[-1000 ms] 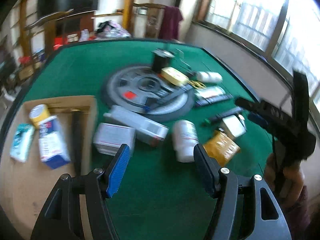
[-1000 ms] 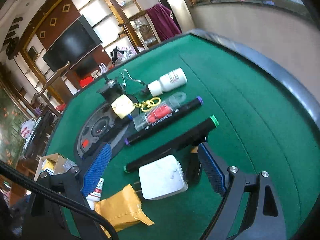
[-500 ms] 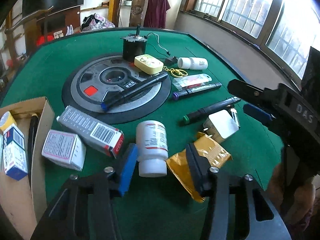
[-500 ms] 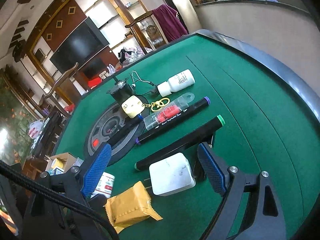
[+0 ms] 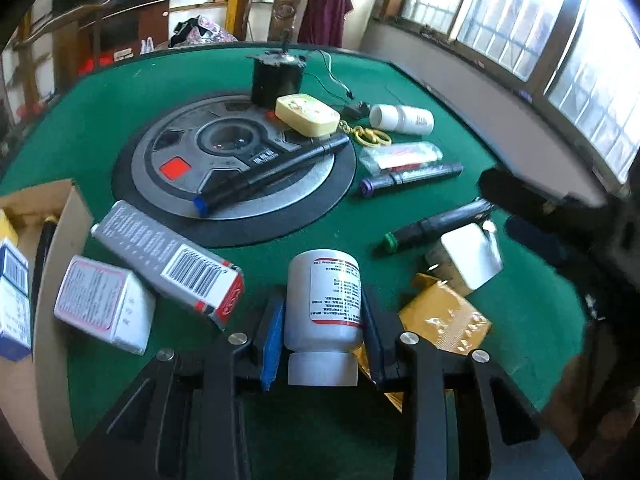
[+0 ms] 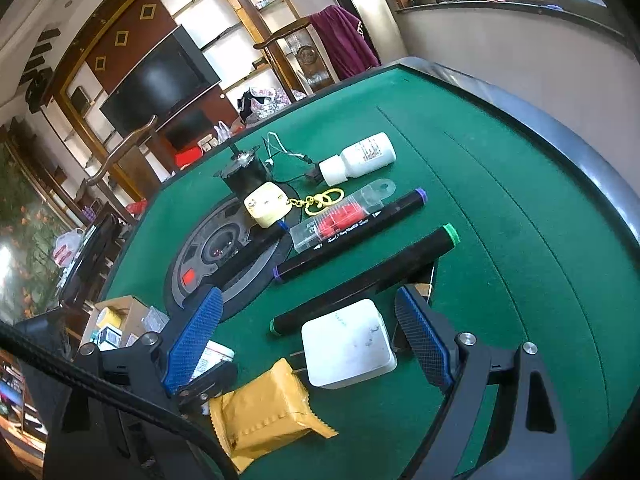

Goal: Organize objects
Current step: 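Grasp the white pill bottle with the left gripper while the right grasps the white charger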

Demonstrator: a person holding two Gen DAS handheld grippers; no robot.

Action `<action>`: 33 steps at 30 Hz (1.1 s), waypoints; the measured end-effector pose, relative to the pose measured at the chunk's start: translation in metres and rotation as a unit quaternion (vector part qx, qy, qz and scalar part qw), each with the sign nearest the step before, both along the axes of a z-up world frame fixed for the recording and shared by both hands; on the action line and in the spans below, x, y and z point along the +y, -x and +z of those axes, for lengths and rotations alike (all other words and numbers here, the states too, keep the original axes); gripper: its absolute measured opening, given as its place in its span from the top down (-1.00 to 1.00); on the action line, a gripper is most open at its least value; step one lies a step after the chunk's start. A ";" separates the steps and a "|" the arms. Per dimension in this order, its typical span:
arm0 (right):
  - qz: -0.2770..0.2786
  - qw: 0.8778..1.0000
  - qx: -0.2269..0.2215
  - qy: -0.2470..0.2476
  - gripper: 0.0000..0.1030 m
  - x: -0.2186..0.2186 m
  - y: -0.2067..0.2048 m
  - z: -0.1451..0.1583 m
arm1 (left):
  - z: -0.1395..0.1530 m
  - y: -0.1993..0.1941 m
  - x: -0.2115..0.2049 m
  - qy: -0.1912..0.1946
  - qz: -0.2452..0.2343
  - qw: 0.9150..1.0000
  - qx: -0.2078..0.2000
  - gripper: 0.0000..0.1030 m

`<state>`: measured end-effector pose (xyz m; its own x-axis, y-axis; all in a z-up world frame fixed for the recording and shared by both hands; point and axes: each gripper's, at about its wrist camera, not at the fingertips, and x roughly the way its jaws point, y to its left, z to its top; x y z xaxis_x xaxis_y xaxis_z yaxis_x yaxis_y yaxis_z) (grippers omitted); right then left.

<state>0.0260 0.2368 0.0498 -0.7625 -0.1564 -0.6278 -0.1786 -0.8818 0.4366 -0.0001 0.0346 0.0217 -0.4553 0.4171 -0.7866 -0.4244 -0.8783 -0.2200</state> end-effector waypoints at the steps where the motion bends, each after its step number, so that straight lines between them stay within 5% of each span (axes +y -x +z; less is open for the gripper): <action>1: 0.003 1.000 -0.004 0.001 -0.71 0.000 0.002 -0.002 | 0.003 -0.003 -0.005 -0.008 0.002 1.000 0.005 0.42; 9: 0.000 1.000 -0.019 0.004 -0.71 0.004 0.004 -0.009 | 0.034 -0.040 -0.060 -0.088 0.017 0.996 0.015 0.41; 22: -0.014 0.991 -0.099 -0.087 -0.69 -0.011 0.005 -0.028 | 0.047 -0.070 -0.164 -0.102 0.101 0.988 0.049 0.41; 24: -0.015 0.986 -0.108 -0.127 -0.48 -0.018 0.005 -0.029 | 0.045 -0.071 -0.174 -0.103 0.110 0.987 0.052 0.41; 30: 0.015 0.973 -0.115 -0.197 -0.41 -0.035 0.008 -0.026 | 0.034 -0.069 -0.188 -0.115 0.124 0.984 0.045 0.41; 33: 0.028 0.976 -0.118 -0.179 -0.30 -0.029 0.006 -0.023 | 0.034 -0.071 -0.194 -0.119 0.128 0.984 0.046 0.41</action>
<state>0.0202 0.2079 0.0272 -0.5866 0.0682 -0.8070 -0.1850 -0.9814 0.0515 0.0711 -0.1598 0.0558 -0.6336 0.4476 -0.6311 -0.2240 -0.8868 -0.4041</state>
